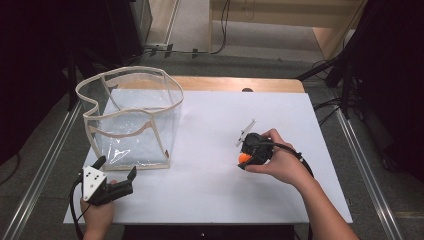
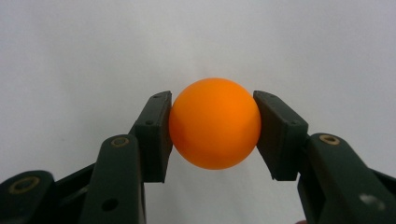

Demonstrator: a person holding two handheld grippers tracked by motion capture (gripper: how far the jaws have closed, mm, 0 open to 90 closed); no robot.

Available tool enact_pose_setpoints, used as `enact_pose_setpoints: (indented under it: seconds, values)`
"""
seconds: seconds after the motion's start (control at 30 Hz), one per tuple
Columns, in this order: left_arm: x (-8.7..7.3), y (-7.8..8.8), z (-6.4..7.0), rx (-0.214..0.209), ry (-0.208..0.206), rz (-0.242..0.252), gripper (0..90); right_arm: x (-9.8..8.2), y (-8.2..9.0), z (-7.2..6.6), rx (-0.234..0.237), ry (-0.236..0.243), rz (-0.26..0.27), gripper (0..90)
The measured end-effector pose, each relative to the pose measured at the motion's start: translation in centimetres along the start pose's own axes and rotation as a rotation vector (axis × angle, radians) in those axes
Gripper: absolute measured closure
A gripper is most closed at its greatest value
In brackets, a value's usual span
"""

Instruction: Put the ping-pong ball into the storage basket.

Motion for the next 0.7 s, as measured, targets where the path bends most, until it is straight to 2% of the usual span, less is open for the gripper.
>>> enact_pose_setpoints:
  seconds: [0.13,0.7]
  values:
    - [0.0,0.0,0.0,-0.001,0.0,0.001,0.0,0.6,-0.1,-0.2,-0.003,0.012,-0.012,48.1]
    - [0.0,0.0,0.0,-0.001,-0.003,0.002,0.0,3.7,0.5,-1.2,0.007,0.058,0.001,48.1]
Point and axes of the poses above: each handheld gripper's, and its own axes: y roughly backward along the jaws, x roughly out of its top, z roughly to its right, the point moved 9 cm from there along -y, roughly forward along the jaws, and after that the axes turned 12 degrees about -z, right-handed, at the moved point
